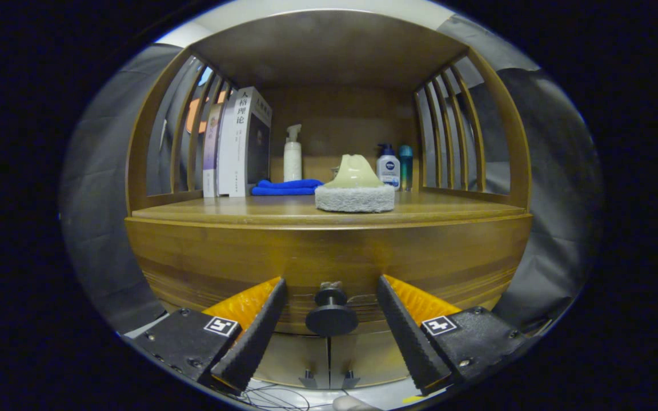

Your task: Pull open the drawer, take out the items inside it, and place them on the countertop above the cabinet.

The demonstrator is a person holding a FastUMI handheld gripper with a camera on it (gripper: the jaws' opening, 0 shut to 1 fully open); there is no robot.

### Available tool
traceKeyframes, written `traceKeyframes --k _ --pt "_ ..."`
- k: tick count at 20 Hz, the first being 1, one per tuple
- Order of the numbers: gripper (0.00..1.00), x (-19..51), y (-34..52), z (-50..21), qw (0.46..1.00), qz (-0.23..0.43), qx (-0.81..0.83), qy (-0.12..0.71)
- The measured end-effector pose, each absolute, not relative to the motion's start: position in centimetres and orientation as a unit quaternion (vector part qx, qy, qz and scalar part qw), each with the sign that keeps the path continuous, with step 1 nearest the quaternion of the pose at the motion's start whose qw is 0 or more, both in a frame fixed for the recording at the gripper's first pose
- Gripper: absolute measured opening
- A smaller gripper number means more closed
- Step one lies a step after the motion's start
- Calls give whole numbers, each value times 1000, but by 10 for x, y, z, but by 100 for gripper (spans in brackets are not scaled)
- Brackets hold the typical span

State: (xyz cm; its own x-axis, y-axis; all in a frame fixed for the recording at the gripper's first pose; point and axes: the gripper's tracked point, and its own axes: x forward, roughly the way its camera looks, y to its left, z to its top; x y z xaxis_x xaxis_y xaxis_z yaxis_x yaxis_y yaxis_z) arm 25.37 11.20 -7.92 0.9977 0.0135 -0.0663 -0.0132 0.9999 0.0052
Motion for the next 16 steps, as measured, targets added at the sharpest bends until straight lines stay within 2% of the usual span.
traceKeyframes --k 7,11,16 --pt "100 225 91 -62 998 3 37 55" --pt "100 162 38 -15 999 4 25 33" --pt "100 76 15 -6 1000 -4 2 -10"
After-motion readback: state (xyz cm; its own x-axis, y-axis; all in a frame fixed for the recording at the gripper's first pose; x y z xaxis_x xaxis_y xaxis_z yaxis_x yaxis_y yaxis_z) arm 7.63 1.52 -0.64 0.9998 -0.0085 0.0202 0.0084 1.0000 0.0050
